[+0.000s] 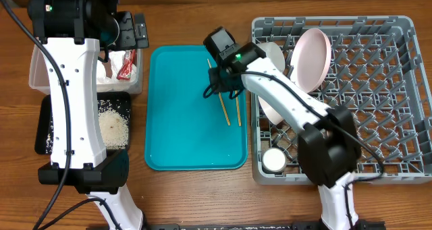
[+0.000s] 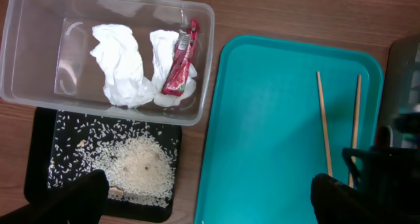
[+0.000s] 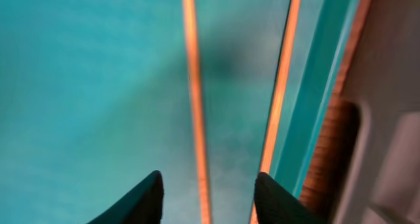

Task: Sort waste into correct bins and load items into the dishwasher
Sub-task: 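Return the right gripper to the tray and pinch a wooden chopstick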

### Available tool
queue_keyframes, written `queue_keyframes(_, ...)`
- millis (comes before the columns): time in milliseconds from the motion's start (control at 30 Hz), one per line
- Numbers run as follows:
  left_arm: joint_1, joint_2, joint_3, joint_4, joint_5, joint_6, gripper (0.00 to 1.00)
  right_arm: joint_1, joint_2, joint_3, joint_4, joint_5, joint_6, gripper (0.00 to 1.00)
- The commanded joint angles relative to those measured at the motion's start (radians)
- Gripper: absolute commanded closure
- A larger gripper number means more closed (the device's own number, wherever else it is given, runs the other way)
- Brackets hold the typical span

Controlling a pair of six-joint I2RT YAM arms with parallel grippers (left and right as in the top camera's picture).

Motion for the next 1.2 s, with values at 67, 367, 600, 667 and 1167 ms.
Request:
queue_keyframes(67, 0.002, -0.021, 0.021, 0.003, -0.010, -0.010, 0.00, 0.024, 0.102, 0.008, -0.010, -0.041, -0.018, 0.60)
queue_keyframes(367, 0.002, -0.021, 0.021, 0.003, -0.010, -0.010, 0.00, 0.036, 0.153, -0.002, -0.011, -0.042, -0.017, 0.72)
queue_keyframes(600, 0.002, -0.021, 0.021, 0.003, -0.010, -0.010, 0.00, 0.048, 0.153, -0.007, -0.057, -0.042, -0.016, 0.90)
queue_keyframes(667, 0.002, -0.021, 0.021, 0.003, -0.010, -0.010, 0.00, 0.061, 0.153, -0.007, -0.060, -0.042, -0.016, 0.94)
queue_keyframes(1167, 0.002, -0.021, 0.021, 0.003, -0.010, -0.010, 0.00, 0.048, 0.056, 0.301, -0.357, -0.037, -0.018, 0.96)
